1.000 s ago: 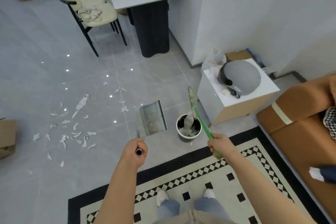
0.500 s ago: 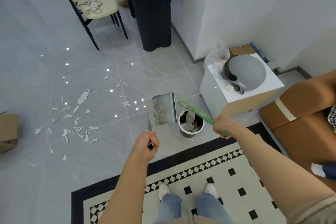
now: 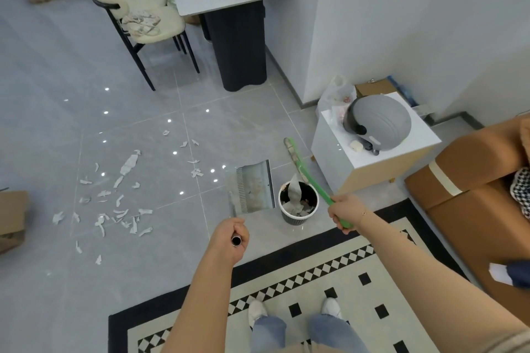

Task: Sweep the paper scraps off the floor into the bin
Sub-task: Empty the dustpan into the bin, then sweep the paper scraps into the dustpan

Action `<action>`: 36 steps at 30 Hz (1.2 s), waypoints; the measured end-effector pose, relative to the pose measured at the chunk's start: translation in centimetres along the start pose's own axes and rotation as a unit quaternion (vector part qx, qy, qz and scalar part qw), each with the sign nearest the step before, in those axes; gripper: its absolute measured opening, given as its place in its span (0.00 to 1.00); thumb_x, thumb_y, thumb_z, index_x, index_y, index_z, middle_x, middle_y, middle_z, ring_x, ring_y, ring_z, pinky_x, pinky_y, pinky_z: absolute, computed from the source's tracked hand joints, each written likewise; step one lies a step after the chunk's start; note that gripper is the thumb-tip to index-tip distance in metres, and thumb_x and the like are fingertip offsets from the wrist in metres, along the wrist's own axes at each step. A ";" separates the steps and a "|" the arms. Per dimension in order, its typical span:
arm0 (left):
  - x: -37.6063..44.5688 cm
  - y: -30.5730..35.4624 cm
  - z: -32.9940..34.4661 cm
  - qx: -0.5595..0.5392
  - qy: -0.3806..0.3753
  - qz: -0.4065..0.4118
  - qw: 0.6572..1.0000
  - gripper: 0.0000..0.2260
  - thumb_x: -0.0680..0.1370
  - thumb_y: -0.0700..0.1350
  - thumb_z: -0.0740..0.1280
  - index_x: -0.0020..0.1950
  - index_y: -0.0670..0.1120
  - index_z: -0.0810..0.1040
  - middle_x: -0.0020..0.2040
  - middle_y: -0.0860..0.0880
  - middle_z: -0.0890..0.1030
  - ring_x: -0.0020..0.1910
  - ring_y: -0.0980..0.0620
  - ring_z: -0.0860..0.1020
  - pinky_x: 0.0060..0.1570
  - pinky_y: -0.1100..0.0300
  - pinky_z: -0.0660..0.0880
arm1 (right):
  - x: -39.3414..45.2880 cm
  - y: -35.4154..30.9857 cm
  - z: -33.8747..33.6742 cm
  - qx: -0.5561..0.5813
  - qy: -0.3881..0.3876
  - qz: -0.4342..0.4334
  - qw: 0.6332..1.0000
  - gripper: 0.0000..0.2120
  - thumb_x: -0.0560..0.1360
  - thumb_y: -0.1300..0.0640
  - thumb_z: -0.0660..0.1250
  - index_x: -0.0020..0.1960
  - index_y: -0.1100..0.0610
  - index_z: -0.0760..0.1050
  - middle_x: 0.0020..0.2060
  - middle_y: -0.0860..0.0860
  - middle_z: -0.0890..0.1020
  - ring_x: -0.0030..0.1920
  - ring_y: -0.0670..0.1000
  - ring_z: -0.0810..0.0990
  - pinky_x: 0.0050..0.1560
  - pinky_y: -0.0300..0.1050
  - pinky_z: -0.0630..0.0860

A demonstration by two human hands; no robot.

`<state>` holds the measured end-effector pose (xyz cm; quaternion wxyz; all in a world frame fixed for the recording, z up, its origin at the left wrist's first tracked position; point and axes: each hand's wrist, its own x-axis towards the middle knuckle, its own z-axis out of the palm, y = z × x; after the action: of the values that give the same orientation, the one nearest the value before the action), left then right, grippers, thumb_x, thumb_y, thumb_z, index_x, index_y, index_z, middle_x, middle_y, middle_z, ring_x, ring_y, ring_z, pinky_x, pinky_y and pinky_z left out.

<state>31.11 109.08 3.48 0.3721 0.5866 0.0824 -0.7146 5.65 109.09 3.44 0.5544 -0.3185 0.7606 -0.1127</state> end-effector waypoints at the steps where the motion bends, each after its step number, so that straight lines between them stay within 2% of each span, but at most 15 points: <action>1: -0.1 -0.1 -0.2 0.000 0.001 0.000 1.000 0.08 0.80 0.33 0.56 0.43 0.42 0.68 0.20 0.51 0.65 0.13 0.59 0.64 0.14 0.73 0.64 | 0.2 0.4 0.3 0.018 -0.006 0.009 1.000 0.21 0.76 0.69 0.57 0.69 0.63 0.68 0.28 0.55 0.68 0.25 0.50 0.66 0.22 0.38 0.64; 6: 0.0 -0.4 -0.7 -0.008 0.005 0.002 1.000 0.08 0.80 0.33 0.55 0.43 0.42 0.68 0.19 0.51 0.65 0.13 0.59 0.65 0.14 0.73 0.64 | -0.3 2.0 1.3 0.068 -0.049 0.056 0.995 0.18 0.74 0.69 0.59 0.64 0.68 0.71 0.27 0.54 0.71 0.25 0.49 0.68 0.22 0.38 0.66; 14: 0.0 -0.8 -0.9 -0.034 0.016 0.014 0.999 0.07 0.79 0.33 0.56 0.45 0.42 0.70 0.29 0.50 0.64 0.14 0.60 0.65 0.14 0.73 0.65 | -3.0 2.5 1.2 0.089 -0.017 0.038 0.995 0.22 0.75 0.71 0.58 0.68 0.61 0.70 0.26 0.54 0.70 0.23 0.48 0.66 0.20 0.37 0.63; 18: 0.2 -1.0 -0.9 -0.048 0.013 0.008 0.999 0.08 0.79 0.32 0.56 0.45 0.42 0.71 0.23 0.51 0.65 0.13 0.59 0.65 0.14 0.73 0.65 | -3.6 1.3 0.0 0.089 0.007 0.011 0.996 0.21 0.75 0.70 0.57 0.67 0.61 0.71 0.26 0.54 0.69 0.23 0.49 0.66 0.20 0.36 0.63; 25: -0.3 -0.5 -1.1 -0.063 -0.002 0.003 0.998 0.08 0.79 0.33 0.56 0.49 0.41 0.72 0.19 0.50 0.65 0.13 0.59 0.64 0.14 0.73 0.65 | -3.8 -0.3 -0.2 0.092 0.010 -0.016 0.996 0.21 0.76 0.70 0.57 0.68 0.61 0.69 0.28 0.54 0.69 0.25 0.49 0.66 0.20 0.35 0.62; 31: -0.6 1.0 -2.3 -0.079 -0.011 0.008 0.997 0.06 0.80 0.33 0.56 0.47 0.41 0.70 0.19 0.50 0.65 0.13 0.59 0.65 0.13 0.72 0.65 | -3.0 -1.6 1.8 0.090 -0.008 -0.006 0.996 0.25 0.76 0.68 0.61 0.72 0.58 0.66 0.28 0.54 0.72 0.25 0.48 0.68 0.18 0.34 0.64; 33: -0.6 1.7 -3.1 -0.089 -0.014 0.008 0.996 0.07 0.80 0.33 0.55 0.48 0.42 0.70 0.19 0.50 0.65 0.13 0.59 0.65 0.13 0.72 0.65 | -2.8 -2.1 2.9 0.068 -0.020 -0.002 0.997 0.23 0.76 0.64 0.64 0.70 0.61 0.67 0.28 0.54 0.72 0.25 0.48 0.68 0.19 0.34 0.65; 36: -0.4 3.0 -4.6 -0.106 -0.024 0.009 0.994 0.07 0.80 0.34 0.55 0.50 0.43 0.70 0.18 0.51 0.65 0.13 0.59 0.65 0.13 0.72 0.64 | -2.8 -3.4 4.7 0.018 -0.023 0.003 1.000 0.15 0.76 0.59 0.67 0.59 0.66 0.74 0.28 0.53 0.73 0.26 0.48 0.69 0.25 0.39 0.68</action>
<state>36.58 109.61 3.40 0.4407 0.5273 0.1436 -0.7121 11.63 109.06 5.71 0.5773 -0.3087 0.7468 -0.1170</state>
